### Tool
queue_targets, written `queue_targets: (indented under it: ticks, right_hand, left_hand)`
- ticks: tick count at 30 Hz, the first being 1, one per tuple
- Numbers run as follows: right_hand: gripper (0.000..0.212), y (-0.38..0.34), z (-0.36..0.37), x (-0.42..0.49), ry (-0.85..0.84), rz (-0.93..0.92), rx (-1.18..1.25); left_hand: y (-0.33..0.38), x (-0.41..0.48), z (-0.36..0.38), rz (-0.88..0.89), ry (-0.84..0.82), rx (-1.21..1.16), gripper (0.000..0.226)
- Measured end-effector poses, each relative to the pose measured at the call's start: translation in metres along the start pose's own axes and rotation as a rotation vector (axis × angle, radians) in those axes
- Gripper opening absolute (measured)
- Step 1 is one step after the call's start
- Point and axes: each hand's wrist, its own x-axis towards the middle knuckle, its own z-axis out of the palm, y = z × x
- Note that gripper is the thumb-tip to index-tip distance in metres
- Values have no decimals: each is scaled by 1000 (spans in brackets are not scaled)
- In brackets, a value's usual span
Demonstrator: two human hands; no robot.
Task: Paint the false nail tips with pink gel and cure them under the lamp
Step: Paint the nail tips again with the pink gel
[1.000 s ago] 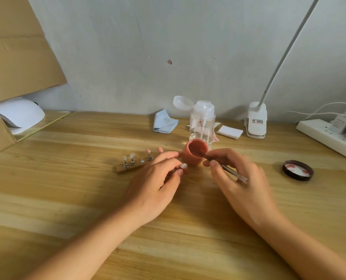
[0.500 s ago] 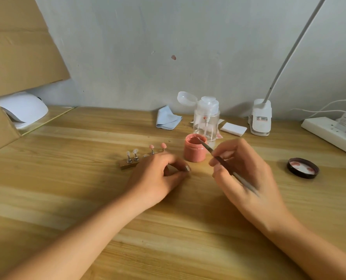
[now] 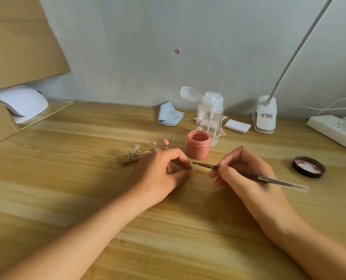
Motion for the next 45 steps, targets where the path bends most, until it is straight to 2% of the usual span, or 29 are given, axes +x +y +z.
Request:
queue_targets:
  ticks: [19, 25, 29, 35, 40, 45]
  right_hand:
    - [5, -5, 2, 0, -21, 28, -139]
    - [7, -6, 0, 0, 25, 14, -47]
    - [7, -5, 2, -1, -40, 13, -130]
    - [5, -5, 2, -1, -33, 9, -151]
    - [2, -5, 0, -1, -3, 34, -55]
    - [12, -6, 2, -2, -36, 37, -142]
  left_hand:
    - [0, 2, 1, -28, -4, -43, 12]
    - [0, 3, -1, -17, -4, -70, 17]
    - [-2, 3, 0, -45, 3, -68, 16]
    - [-2, 3, -1, -47, -7, -89, 13]
    - [0, 2, -2, -27, -27, -99, 14]
    - [-2, 3, -1, -49, -26, -108, 14]
